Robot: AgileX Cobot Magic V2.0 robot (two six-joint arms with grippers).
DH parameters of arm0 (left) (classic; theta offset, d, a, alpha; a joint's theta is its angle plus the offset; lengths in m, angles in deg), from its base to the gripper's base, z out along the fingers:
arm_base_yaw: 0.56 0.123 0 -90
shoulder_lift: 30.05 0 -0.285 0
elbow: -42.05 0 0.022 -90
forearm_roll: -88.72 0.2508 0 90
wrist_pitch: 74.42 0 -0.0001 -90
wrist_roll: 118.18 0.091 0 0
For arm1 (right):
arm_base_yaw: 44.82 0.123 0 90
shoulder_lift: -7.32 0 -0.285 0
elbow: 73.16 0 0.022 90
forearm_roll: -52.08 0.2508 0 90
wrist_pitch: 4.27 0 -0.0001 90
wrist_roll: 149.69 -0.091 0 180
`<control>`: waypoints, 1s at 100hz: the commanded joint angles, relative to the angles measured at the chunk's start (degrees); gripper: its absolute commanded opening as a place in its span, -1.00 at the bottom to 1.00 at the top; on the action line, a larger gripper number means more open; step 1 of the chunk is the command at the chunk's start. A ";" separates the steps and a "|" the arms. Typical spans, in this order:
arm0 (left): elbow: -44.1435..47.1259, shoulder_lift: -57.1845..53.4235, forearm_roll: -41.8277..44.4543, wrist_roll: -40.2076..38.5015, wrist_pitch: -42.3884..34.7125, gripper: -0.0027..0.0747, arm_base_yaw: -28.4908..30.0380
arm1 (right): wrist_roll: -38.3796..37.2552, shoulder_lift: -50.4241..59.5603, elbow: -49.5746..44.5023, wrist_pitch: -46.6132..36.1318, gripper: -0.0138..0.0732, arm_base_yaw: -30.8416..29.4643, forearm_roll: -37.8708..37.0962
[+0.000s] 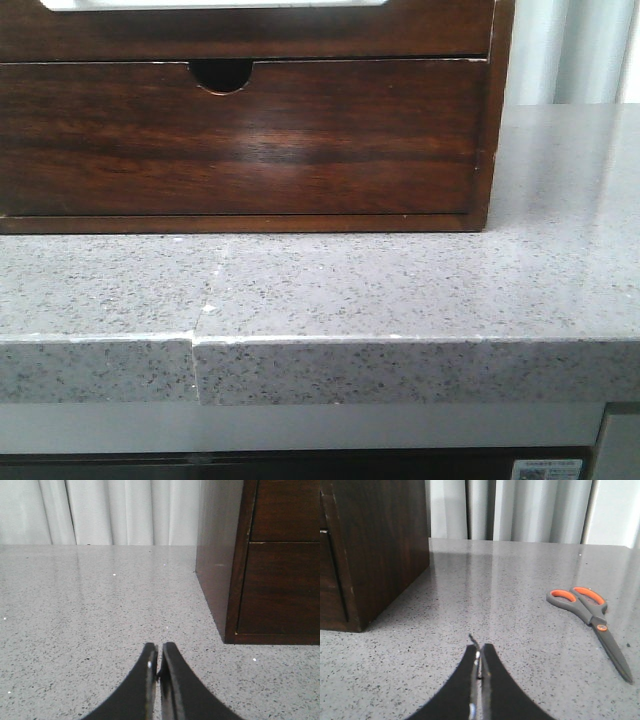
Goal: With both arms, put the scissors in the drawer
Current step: 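Move the left gripper toward the white handle of the wooden drawer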
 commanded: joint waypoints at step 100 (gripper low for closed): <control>-1.13 -1.82 -1.21 -0.48 -8.66 -0.98 0.02 | 0.33 1.16 3.10 -5.63 -0.84 -0.02 1.36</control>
